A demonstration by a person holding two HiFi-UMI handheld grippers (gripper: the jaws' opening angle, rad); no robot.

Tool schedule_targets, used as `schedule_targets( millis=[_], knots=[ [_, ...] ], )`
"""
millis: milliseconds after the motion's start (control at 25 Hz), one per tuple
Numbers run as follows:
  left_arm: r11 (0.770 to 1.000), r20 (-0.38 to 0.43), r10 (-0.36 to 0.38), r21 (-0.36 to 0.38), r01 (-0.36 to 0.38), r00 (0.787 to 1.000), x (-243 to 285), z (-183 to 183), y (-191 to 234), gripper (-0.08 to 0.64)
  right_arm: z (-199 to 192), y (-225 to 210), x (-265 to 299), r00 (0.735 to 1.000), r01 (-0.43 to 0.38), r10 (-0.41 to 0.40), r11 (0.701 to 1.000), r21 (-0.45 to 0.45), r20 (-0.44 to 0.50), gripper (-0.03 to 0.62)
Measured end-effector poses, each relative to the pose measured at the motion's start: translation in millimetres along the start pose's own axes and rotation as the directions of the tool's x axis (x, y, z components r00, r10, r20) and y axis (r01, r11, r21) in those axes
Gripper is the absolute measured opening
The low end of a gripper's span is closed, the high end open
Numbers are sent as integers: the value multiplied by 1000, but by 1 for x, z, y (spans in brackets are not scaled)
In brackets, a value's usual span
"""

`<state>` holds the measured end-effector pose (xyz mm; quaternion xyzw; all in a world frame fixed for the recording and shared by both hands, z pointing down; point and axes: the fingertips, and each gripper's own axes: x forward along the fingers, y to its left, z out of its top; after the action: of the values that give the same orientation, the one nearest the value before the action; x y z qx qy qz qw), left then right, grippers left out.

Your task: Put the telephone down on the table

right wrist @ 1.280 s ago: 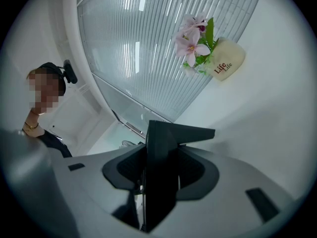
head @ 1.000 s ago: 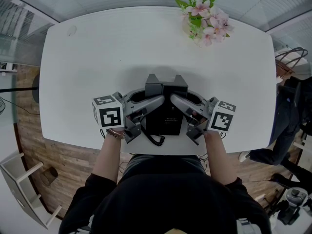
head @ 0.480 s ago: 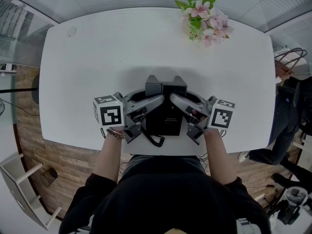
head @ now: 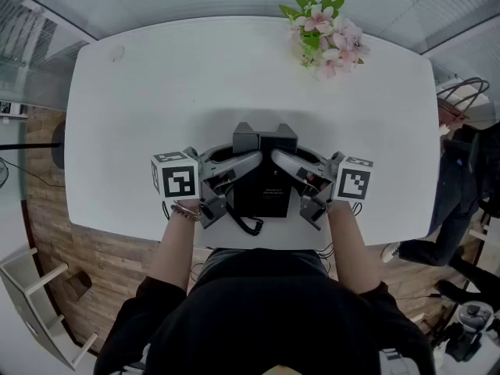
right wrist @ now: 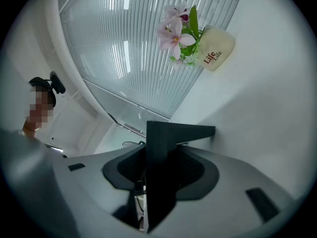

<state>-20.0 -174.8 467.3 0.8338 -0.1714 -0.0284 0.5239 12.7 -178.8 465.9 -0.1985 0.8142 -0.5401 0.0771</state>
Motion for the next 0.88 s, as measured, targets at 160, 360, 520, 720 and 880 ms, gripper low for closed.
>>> schedule_targets(
  millis=[160,360,520,720,880],
  knots=[
    [999,12,28,23,-28,1000,1,3,2,218,1,-2,0,1000,11,-11,1000,4,2,186],
    [995,19,82,51,-83,996,-1,5,6,247,4,-2,2,999,23,-24,999,29,26,210],
    [986,17,128,102,-130,992,-1,4,6,292,5,0,1,998,47,-48,998,31,42,292],
    [962,28,216,162,-218,976,-8,6,12,338,8,-8,-7,992,116,-114,993,-24,55,316],
    [935,98,261,220,-277,960,-18,21,7,347,16,-5,-14,981,177,-170,981,-80,88,324]
  ],
)
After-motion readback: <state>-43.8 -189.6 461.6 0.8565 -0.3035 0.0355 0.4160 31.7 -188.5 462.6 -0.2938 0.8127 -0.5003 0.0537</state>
